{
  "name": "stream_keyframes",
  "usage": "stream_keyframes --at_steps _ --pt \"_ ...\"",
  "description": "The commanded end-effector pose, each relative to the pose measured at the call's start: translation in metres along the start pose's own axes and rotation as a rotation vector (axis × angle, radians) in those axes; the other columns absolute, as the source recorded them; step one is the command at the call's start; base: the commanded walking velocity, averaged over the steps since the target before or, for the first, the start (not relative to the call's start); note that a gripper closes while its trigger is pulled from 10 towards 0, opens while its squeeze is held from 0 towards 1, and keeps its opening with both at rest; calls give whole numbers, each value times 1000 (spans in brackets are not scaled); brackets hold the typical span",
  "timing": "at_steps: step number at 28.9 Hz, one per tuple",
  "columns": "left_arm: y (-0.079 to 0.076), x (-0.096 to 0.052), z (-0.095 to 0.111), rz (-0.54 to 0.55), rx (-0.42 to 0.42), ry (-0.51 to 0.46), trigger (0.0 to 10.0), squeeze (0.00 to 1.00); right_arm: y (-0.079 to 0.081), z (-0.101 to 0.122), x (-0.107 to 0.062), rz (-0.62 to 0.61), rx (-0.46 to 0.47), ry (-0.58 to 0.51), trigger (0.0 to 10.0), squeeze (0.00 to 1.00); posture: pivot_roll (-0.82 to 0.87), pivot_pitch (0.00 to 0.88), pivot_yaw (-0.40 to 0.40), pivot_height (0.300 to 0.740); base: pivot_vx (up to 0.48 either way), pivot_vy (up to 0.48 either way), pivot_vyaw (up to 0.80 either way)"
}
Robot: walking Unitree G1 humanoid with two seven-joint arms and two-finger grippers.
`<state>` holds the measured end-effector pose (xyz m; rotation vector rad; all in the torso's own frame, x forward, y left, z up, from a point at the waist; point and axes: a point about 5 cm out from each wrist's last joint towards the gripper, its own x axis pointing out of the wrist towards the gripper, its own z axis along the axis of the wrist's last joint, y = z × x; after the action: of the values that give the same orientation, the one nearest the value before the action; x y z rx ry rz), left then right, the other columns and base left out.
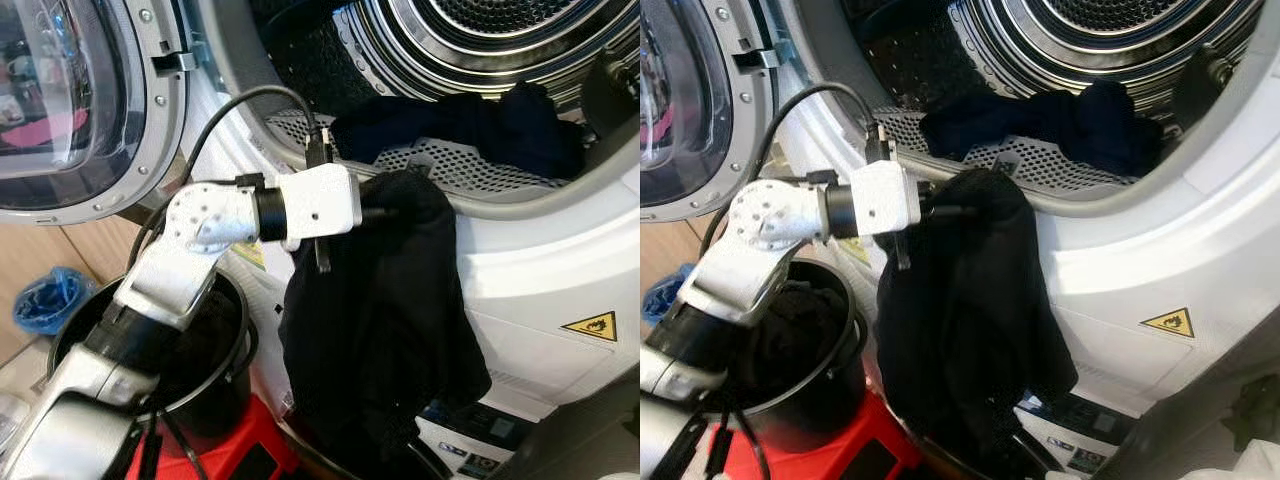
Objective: Clothes washing
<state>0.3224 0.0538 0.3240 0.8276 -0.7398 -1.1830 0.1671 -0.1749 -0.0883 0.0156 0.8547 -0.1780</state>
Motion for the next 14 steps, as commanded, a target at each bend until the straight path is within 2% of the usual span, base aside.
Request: stream_keyframes --at_steps 1,3,5,7,8,10,13,14 --pt "19 10 13 -6 104 -54 10000 0 4 -4 -1 13 -8 12 10000 0 118 74 23 740 0 0 0" --pt "23 13 15 -7 110 -72 10000 0 4 -3 -1 13 -7 11 10000 0 118 74 23 740 0 0 0" --pt "39 27 29 -13 124 -159 10000 0 4 -3 -1 9 -5 10 10000 0 110 70 25 740 0 0 0" --pt "42 30 31 -18 135 -168 10000 0 4 -3 -1 9 -4 11 10000 0 110 70 25 740 0 0 0" --pt "46 32 31 -19 150 -163 10000 0 4 -3 -1 8 -5 11 10000 0 110 70 25 740 0 0 0" --pt "65 36 27 31 157 -118 10000 0 3 -3 -1 6 -3 10 10000 0 105 69 24 740 0 0 0" --pt "71 35 23 52 153 -80 10000 0 3 -3 -1 5 -4 10 10000 0 102 65 25 740 0 0 0" --pt "77 33 20 91 144 -54 10000 0 3 -3 -1 4 -3 10 10000 0 98 64 27 740 0 0 0"
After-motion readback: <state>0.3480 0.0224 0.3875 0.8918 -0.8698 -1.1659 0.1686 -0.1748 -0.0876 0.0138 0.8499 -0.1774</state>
